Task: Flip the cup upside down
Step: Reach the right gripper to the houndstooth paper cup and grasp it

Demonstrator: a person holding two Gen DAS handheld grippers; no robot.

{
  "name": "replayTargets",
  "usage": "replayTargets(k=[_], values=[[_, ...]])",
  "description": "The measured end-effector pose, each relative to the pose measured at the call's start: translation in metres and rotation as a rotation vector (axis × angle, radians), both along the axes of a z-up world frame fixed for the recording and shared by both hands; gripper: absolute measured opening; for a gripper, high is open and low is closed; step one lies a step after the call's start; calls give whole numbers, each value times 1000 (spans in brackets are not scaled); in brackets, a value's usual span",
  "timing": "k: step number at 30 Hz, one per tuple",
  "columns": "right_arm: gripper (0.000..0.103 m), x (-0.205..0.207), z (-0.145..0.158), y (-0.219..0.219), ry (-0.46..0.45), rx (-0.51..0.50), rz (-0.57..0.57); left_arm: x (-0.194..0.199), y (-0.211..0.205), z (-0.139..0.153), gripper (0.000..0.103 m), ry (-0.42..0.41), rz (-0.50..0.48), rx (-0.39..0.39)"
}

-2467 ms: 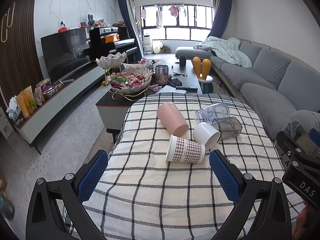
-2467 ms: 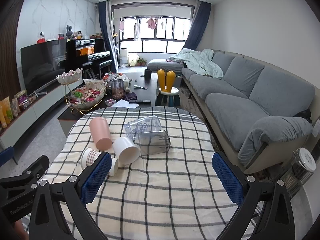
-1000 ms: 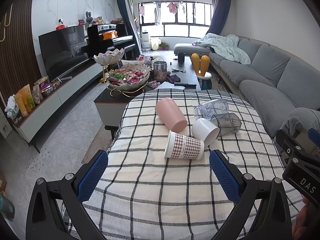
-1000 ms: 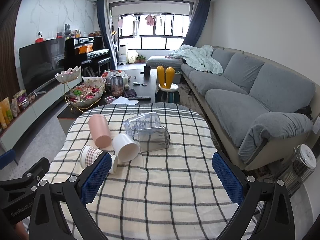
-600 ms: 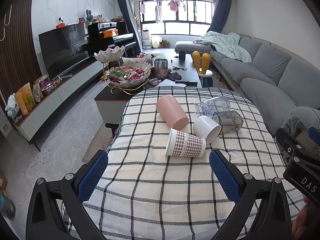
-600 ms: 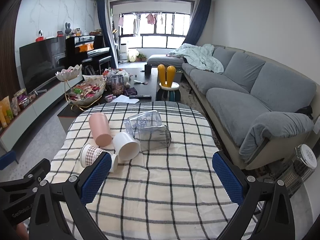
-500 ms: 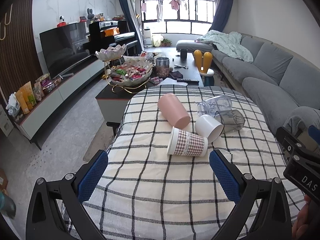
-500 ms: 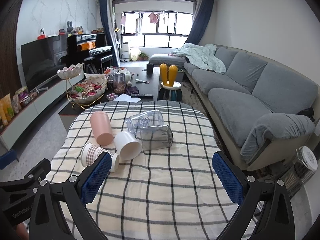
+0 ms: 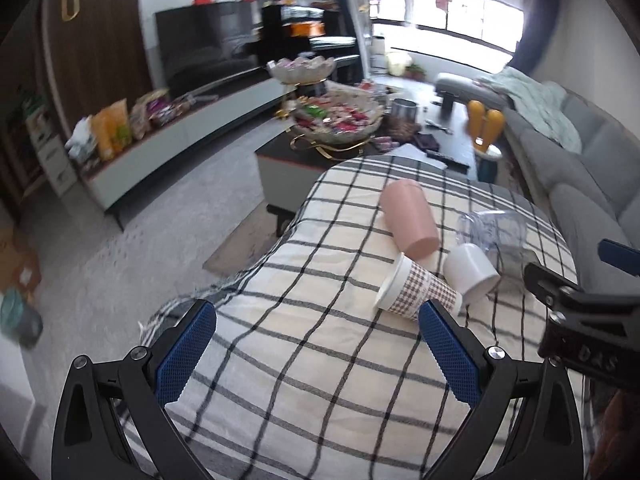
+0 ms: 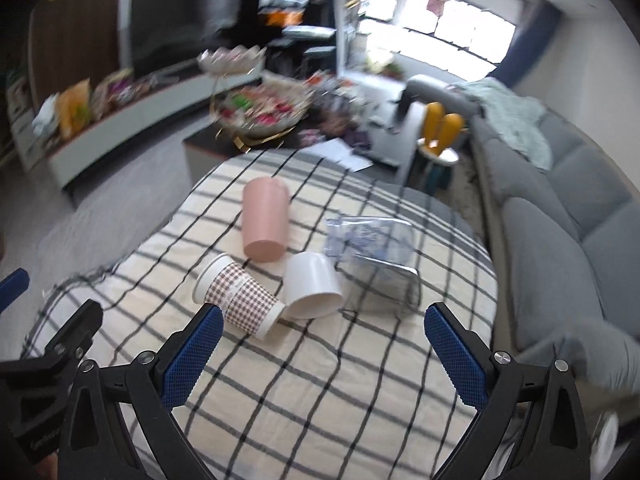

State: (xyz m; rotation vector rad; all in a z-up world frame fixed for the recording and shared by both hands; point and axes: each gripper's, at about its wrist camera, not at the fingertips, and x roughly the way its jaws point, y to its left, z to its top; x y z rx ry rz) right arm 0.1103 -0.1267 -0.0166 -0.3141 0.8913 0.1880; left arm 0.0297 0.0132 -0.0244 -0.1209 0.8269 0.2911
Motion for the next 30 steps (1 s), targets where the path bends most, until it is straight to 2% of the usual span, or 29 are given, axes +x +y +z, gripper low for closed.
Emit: replayTargets(k=[6, 11, 14, 19, 22, 26, 30], values=[[100, 36, -15, 39, 150, -108, 178, 11, 14, -24, 103, 150, 107, -78], [99, 52, -40, 81, 257, -221, 355, 14, 26, -46, 103, 254, 197, -132], [94, 62, -60, 100, 326, -283, 419, 16, 32, -59, 103, 308, 230, -156], [92, 73, -92, 118, 433, -372, 481, 20, 35, -76, 103, 380, 244, -191], [91, 74, -106, 125, 460, -414, 504, 23, 38, -84, 103, 403, 252, -208], [88, 82, -125, 127, 501, -429, 502, 30, 38, -95, 103, 435, 250, -218], [79, 88, -140, 129, 531, -417, 489, 34, 40, -104, 103, 460, 255, -226]])
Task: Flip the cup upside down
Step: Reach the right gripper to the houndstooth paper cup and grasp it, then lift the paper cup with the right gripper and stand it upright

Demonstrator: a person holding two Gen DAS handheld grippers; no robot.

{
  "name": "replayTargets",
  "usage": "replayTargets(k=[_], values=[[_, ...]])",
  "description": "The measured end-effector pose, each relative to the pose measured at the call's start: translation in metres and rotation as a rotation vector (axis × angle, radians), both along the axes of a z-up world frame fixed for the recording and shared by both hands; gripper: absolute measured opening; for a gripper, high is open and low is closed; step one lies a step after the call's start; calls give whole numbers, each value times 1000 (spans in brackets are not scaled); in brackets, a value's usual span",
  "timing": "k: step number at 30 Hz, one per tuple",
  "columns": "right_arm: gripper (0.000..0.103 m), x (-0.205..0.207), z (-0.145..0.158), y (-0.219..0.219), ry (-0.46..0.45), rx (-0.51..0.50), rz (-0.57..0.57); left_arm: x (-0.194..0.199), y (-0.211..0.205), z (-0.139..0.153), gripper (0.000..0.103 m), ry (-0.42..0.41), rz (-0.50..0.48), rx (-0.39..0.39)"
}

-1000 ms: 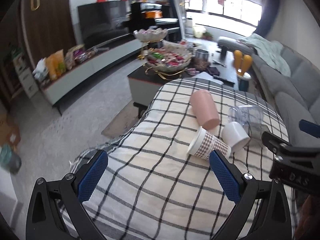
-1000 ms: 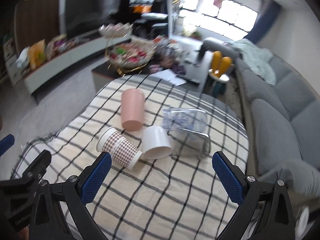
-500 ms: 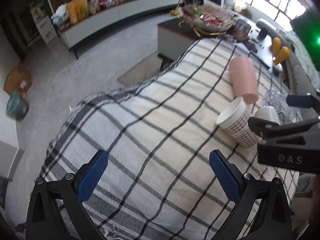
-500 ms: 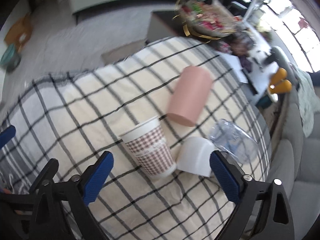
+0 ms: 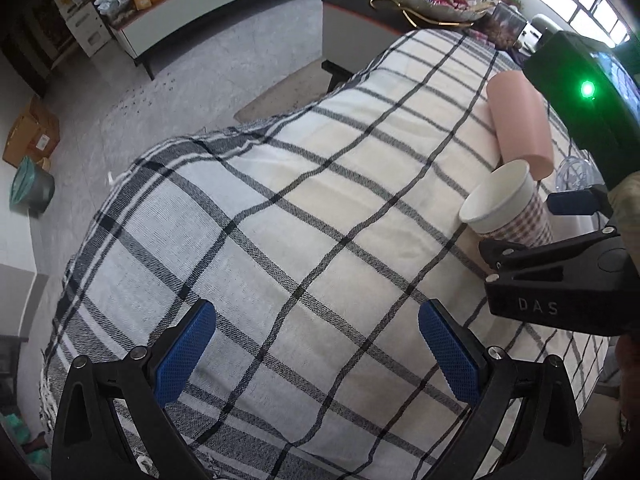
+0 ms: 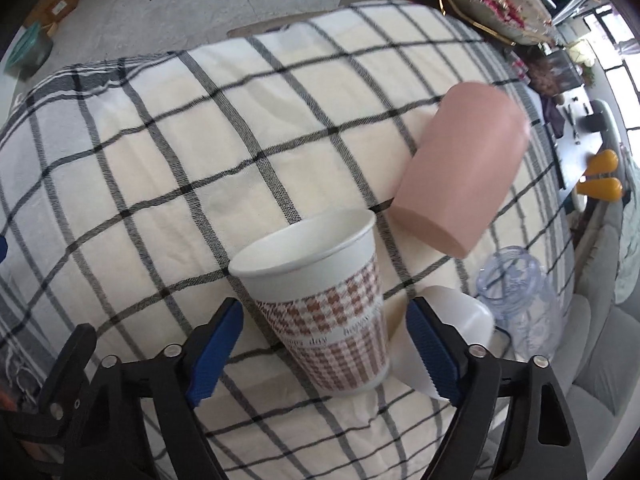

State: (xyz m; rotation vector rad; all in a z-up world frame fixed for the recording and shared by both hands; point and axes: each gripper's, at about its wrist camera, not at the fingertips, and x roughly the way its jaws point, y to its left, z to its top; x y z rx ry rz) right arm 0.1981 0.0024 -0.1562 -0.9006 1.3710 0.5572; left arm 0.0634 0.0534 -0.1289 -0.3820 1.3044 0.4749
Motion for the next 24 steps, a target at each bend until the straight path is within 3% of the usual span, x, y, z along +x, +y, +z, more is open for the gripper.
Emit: replayTargets(k=[3, 13, 19, 24], values=[[68, 3, -9, 1, 14, 2, -14, 2, 1, -5, 103, 11, 2, 1], [66, 7, 29, -5, -17, 132, -125, -1, 6, 0, 103, -9, -40, 3], [66, 2, 58, -37, 73, 328, -428, -8, 23, 21, 103, -102, -108, 0], [66, -22, 51, -76, 251, 554, -774, -16, 36, 51, 103, -241, -171, 34]])
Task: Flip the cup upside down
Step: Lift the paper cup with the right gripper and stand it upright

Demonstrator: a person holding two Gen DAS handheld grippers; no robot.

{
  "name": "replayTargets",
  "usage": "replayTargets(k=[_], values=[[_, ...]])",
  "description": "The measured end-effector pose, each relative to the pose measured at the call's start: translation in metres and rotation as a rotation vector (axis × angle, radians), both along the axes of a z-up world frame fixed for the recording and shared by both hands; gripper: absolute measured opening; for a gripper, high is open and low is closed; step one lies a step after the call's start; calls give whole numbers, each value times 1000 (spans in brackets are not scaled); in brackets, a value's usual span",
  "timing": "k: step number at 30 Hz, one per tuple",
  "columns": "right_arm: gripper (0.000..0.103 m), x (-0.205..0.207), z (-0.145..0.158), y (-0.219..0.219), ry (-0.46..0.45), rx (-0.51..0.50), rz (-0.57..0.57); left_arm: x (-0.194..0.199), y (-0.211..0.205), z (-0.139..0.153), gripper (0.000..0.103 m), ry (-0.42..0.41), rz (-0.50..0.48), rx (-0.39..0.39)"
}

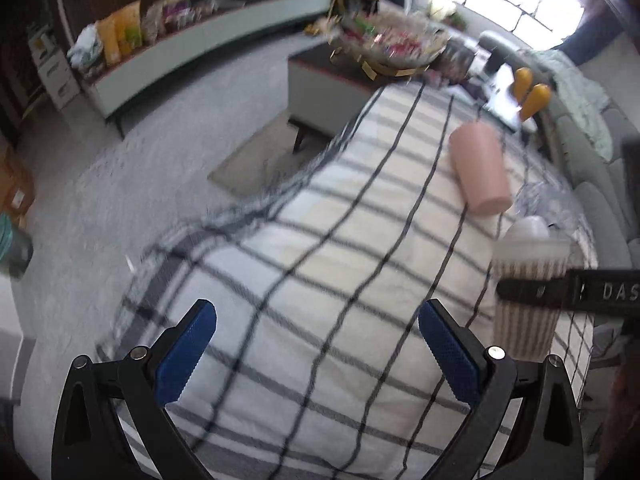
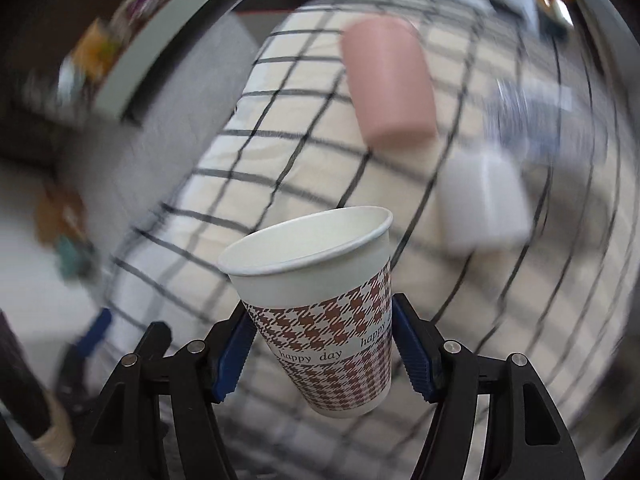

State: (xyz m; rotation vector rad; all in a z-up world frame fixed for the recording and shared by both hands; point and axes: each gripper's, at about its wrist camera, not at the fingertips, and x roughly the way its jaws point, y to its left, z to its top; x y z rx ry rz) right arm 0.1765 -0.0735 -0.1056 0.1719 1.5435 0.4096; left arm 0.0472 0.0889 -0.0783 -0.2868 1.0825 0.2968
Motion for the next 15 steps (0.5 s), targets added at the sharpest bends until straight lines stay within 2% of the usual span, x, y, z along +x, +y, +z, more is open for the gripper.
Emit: replayTargets(k=[5, 8, 11, 15], values=[[66, -38, -39, -29, 174, 216, -293, -3, 8, 12, 103, -69, -75, 73], [66, -58, -67, -28, 244, 331, -413, -4, 15, 14, 103, -102, -105, 92], [66, -66, -81, -17, 263, 386, -482, -5, 24, 18, 103, -172, -116, 139], [67, -66, -85, -17, 283, 394, -563, 6, 33, 14, 103, -180, -132, 175]])
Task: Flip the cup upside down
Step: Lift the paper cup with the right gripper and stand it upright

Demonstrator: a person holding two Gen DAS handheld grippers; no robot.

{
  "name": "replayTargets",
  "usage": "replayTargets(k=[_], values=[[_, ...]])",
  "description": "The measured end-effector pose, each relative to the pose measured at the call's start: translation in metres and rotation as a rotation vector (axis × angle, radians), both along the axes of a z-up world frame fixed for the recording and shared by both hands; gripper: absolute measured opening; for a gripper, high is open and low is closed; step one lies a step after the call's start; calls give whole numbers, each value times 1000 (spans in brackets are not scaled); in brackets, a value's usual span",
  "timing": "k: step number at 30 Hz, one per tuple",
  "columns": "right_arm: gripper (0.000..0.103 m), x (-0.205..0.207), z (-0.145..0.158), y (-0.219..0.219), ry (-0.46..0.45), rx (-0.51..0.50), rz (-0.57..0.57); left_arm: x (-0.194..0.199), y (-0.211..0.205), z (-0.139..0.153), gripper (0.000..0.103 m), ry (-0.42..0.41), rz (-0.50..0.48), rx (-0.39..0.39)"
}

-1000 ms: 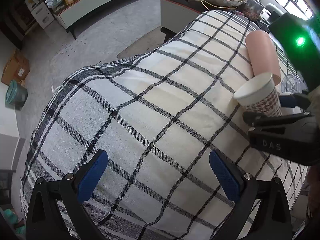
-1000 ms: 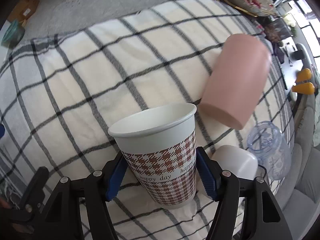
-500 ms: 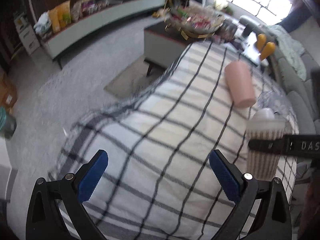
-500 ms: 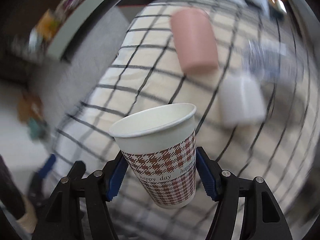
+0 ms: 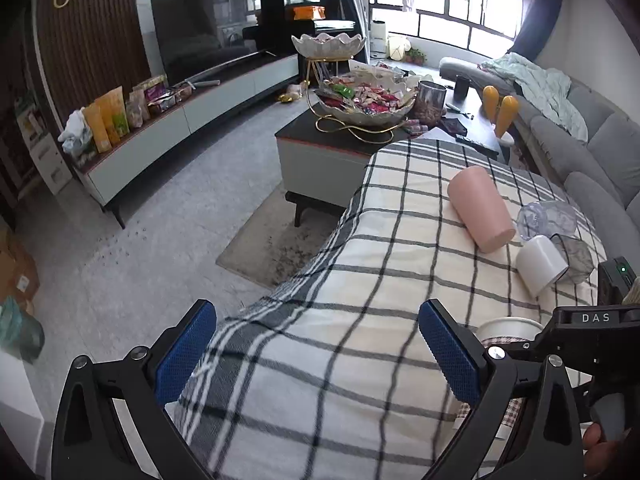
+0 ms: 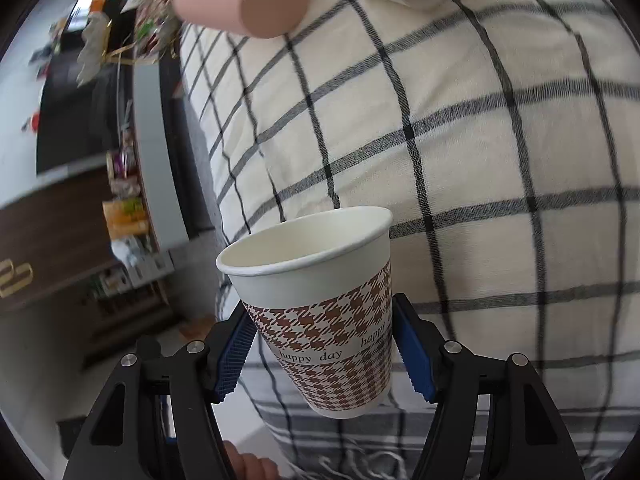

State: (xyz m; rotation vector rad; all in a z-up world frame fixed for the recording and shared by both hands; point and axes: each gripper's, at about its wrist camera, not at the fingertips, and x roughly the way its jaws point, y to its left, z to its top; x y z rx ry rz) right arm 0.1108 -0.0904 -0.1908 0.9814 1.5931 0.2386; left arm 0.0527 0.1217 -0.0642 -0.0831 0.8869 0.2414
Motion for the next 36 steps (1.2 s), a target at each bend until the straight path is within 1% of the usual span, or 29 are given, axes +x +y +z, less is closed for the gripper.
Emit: replayTargets(k=[1, 8, 12, 16, 17, 20, 23, 25, 28, 30, 33, 36], values=[[67, 6, 0, -4, 9, -6, -3, 1, 3, -1, 103, 3, 2, 0], [68, 5, -10, -9, 42, -88, -9, 6, 6, -16, 103, 31, -3, -3], [69, 3, -14, -13, 54, -96, -9, 5, 5, -20, 103, 39, 1, 16], [79, 2, -7, -11, 35, -107, -1, 3, 5, -16, 103, 27, 3, 19], [80, 1, -3, -12, 24, -110, -2, 1, 5, -14, 103, 22, 3, 18], [81, -2, 11, -17, -16, -129, -3, -3, 2, -9, 103, 6, -6, 10], [81, -12, 28, -32, -65, -153, -15, -8, -7, -7, 103, -5, -35, 4], [81, -21, 41, -42, -115, -185, -18, -10, -17, -10, 103, -1, -81, -16], [81, -38, 67, -60, -224, -270, -31, -16, -33, -17, 103, -3, -167, -80], [81, -50, 83, -73, -292, -335, -39, -21, -47, -21, 103, -14, -229, -102], [81, -68, 100, -89, -379, -433, -67, -27, -71, -30, 103, -19, -318, -106], [81, -83, 109, -105, -419, -490, -103, -30, -89, -41, 103, 2, -378, -95]])
